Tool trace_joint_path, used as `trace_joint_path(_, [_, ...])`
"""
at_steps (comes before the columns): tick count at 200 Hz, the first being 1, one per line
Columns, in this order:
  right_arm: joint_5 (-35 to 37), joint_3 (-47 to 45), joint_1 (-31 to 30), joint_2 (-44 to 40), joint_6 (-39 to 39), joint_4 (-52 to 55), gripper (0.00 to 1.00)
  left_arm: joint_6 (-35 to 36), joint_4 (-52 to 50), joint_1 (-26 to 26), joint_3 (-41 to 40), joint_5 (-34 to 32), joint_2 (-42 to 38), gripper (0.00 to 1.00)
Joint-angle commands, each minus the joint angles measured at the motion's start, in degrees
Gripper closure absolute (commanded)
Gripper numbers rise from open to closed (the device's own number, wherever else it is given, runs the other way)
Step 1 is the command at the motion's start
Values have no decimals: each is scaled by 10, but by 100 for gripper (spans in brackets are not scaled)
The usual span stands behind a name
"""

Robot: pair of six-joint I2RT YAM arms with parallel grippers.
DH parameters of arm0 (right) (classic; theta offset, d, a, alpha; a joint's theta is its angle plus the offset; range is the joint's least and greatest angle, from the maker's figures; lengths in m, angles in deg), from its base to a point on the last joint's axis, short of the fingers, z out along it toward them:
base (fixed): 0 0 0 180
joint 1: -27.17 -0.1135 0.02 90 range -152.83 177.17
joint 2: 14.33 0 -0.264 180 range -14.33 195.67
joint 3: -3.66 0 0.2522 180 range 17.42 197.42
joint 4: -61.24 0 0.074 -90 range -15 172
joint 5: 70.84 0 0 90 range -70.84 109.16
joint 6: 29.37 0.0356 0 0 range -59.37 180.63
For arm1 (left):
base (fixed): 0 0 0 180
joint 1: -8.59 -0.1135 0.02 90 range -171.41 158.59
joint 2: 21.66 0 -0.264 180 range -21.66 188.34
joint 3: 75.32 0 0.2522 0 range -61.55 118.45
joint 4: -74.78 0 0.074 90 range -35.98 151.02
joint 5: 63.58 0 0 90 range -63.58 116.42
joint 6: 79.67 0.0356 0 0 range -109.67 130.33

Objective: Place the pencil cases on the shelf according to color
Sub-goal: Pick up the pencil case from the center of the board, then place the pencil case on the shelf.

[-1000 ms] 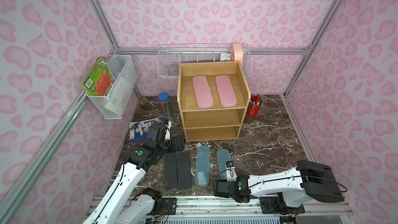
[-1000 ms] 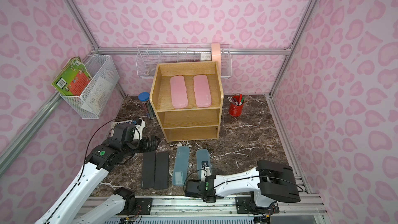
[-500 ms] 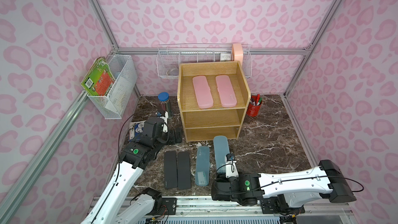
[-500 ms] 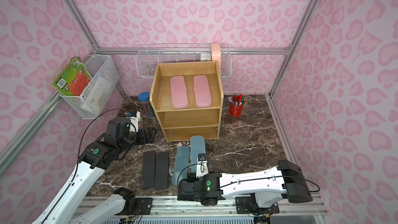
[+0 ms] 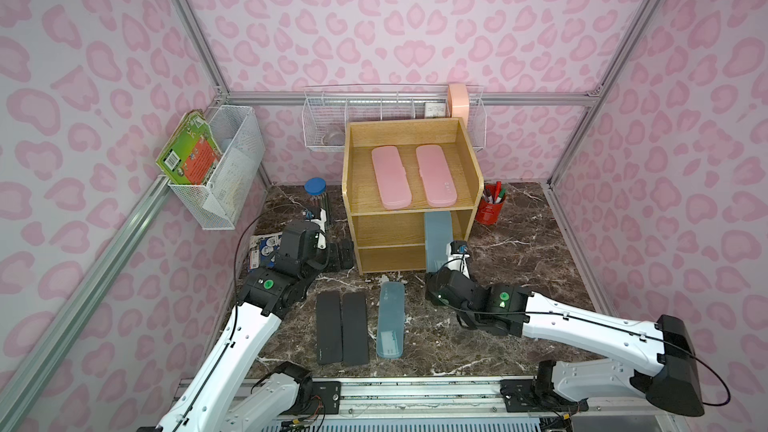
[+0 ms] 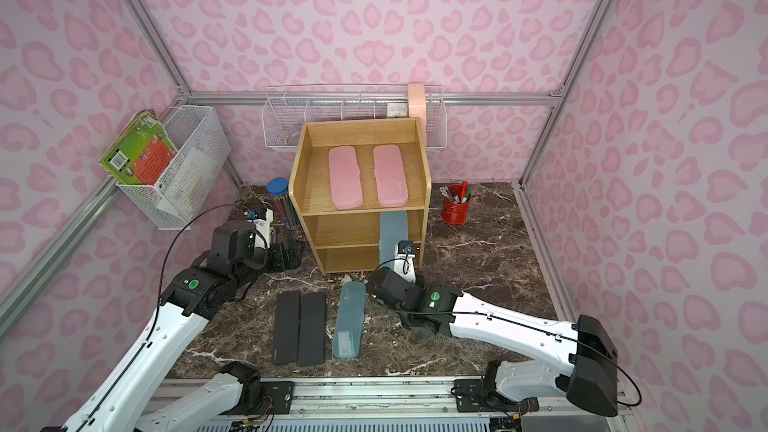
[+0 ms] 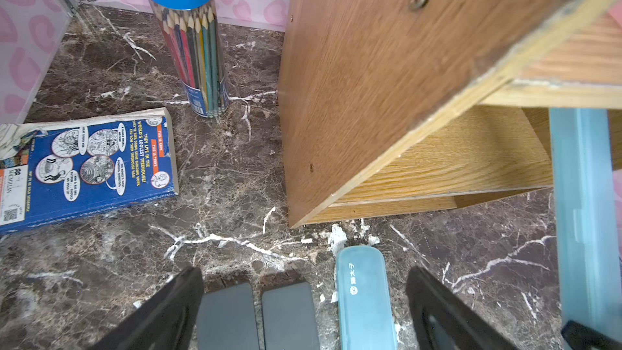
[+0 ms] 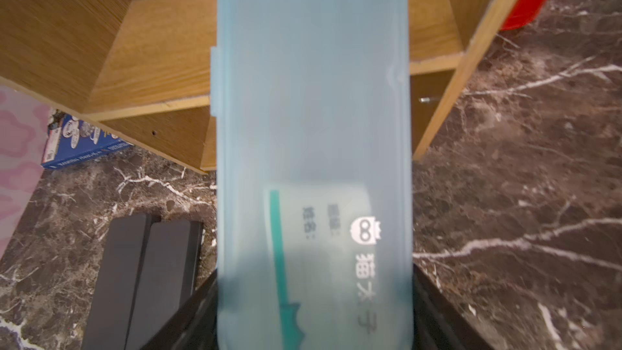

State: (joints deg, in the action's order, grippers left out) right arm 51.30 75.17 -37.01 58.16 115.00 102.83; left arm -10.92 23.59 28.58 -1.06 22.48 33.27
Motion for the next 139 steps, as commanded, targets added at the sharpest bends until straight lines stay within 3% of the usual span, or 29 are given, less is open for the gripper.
trace_joint_path(1, [-57, 12, 45, 11, -90, -71, 27, 7, 19, -4, 1, 3, 10, 1])
trace_joint_path(51, [-99, 71, 111, 77, -130, -69, 26, -11, 16, -29, 2, 68, 22, 1])
trace_joint_path(89, [-98, 109, 134, 135, -109, -69, 24, -7, 22, -31, -9, 82, 12, 1])
trace_joint_path(139, [-105, 128, 134, 161, -84, -67, 8, -6, 21, -33, -5, 125, 17, 1])
